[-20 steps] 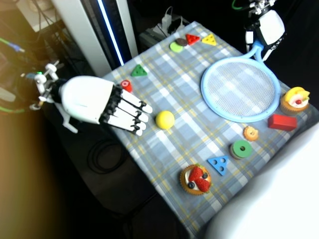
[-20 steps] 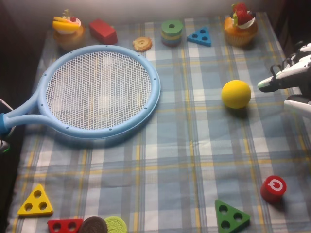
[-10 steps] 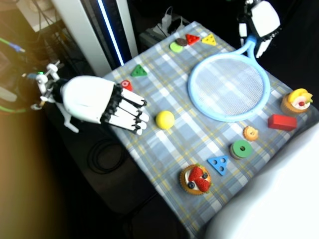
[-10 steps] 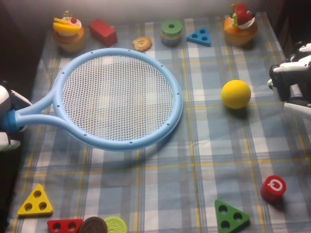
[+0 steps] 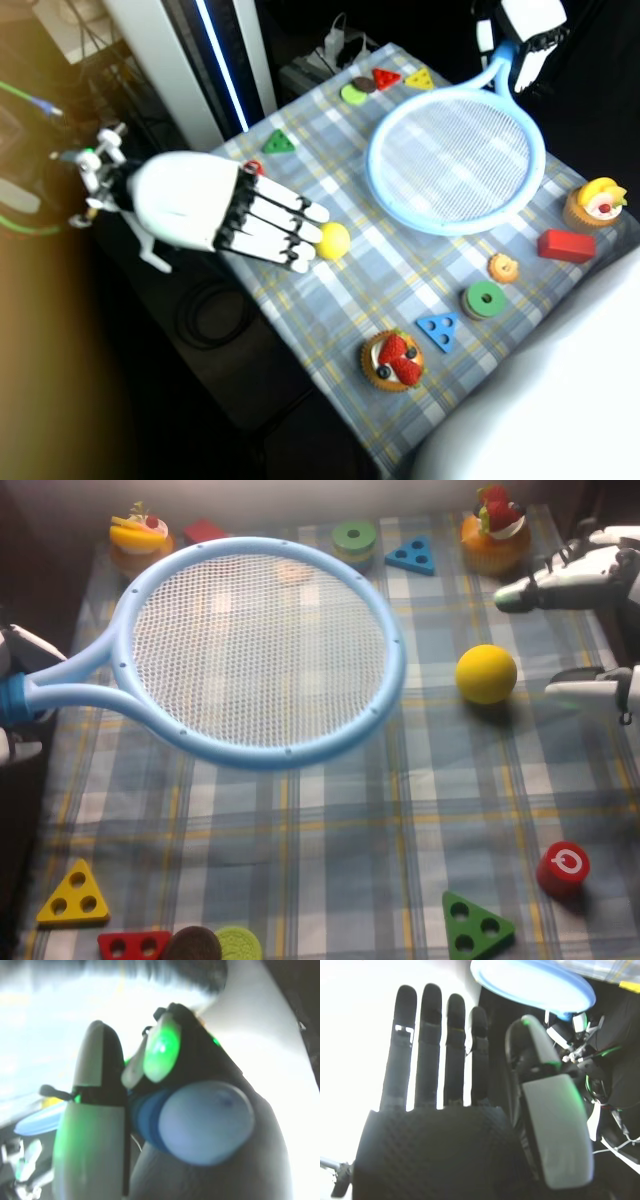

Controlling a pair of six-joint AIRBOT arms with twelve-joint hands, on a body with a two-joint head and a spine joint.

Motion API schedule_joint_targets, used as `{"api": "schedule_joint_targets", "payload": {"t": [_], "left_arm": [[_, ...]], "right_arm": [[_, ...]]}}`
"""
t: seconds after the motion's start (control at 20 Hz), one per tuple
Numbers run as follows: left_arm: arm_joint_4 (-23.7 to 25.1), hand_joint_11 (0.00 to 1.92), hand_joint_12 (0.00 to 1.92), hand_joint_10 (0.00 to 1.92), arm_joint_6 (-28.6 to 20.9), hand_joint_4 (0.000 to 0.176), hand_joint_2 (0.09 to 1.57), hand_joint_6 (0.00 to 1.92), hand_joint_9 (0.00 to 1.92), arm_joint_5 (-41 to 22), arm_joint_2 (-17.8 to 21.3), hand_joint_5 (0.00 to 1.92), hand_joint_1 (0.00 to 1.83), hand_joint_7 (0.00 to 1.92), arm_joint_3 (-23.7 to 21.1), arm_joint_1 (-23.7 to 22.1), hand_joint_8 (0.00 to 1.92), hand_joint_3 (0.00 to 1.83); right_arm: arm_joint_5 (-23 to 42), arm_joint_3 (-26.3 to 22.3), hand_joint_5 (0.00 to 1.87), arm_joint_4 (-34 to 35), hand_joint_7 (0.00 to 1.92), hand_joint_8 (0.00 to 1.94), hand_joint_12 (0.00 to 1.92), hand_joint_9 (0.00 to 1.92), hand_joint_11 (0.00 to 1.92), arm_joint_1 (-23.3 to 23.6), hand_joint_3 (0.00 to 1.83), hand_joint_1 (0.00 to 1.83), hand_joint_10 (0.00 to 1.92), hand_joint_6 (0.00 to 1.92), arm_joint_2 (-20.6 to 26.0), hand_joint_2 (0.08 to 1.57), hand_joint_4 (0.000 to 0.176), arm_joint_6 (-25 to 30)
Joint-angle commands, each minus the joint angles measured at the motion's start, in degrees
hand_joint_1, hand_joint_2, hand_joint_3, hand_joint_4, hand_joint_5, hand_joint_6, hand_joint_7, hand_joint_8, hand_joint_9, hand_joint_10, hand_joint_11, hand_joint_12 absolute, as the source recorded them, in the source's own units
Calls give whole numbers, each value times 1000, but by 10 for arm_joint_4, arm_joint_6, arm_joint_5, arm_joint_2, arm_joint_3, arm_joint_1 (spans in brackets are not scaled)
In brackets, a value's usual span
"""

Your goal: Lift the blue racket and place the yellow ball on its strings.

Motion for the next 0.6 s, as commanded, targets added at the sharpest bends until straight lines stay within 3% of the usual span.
{"api": "schedule_joint_targets", "payload": {"t": [0.0, 0.05, 0.15, 0.2, 0.3, 0.4, 0.55], "left_arm": [[19, 1622, 1921, 1921, -3, 171, 1121, 1921, 1571, -81, 8, 997, 1780, 1278, -6, -1, 1921, 0], [24, 1627, 1921, 1921, -5, 158, 1108, 1921, 1561, -89, 11, 982, 1782, 1260, -12, 1, 1921, 0], [35, 1614, 1921, 1921, -29, 151, 1092, 1921, 1529, -107, 19, 926, 1819, 1217, -22, 11, 1921, 0], [37, 1619, 1921, 1921, -39, 144, 1082, 1921, 1519, -114, 23, 915, 1829, 1202, -25, 15, 1921, 0], [40, 1613, 1921, 1921, -54, 154, 1108, 1921, 1503, -138, 32, 953, 1780, 1202, -35, 27, 1921, 0], [44, 1621, 1921, 1921, -55, 150, 1098, 1921, 1524, -154, 37, 989, 1823, 1244, -44, 33, 1921, 0], [45, 1636, 1921, 1921, -56, 140, 1111, 1921, 1545, -162, 38, 1047, 1831, 1304, -46, 35, 1921, 0]], "right_arm": [[45, 5, 405, 4, 501, 0, 525, 514, 263, 14, 1, 667, 0, 0, -3, 1017, 0, 3], [33, 9, 378, -6, 468, 4, 623, 494, 221, 25, 2, 663, 2, 2, -6, 994, 0, 3], [4, 18, 367, -30, 501, 2, 910, 537, 174, 48, 1, 727, 6, 0, -15, 957, 4, 3], [-8, 22, 372, -40, 507, 1, 932, 541, 174, 58, 0, 758, 5, 1, -18, 954, 0, 3], [-44, 33, 367, -68, 515, 3, 932, 555, 185, 84, 0, 770, 8, 0, -28, 942, 4, 5], [-73, 43, 396, -91, 524, 2, 893, 566, 206, 101, 0, 810, 6, 2, -40, 938, 0, 5], [-107, 55, 423, -115, 612, 10, 728, 687, 402, 119, 0, 790, 19, 5, -53, 929, 0, 5]]}}
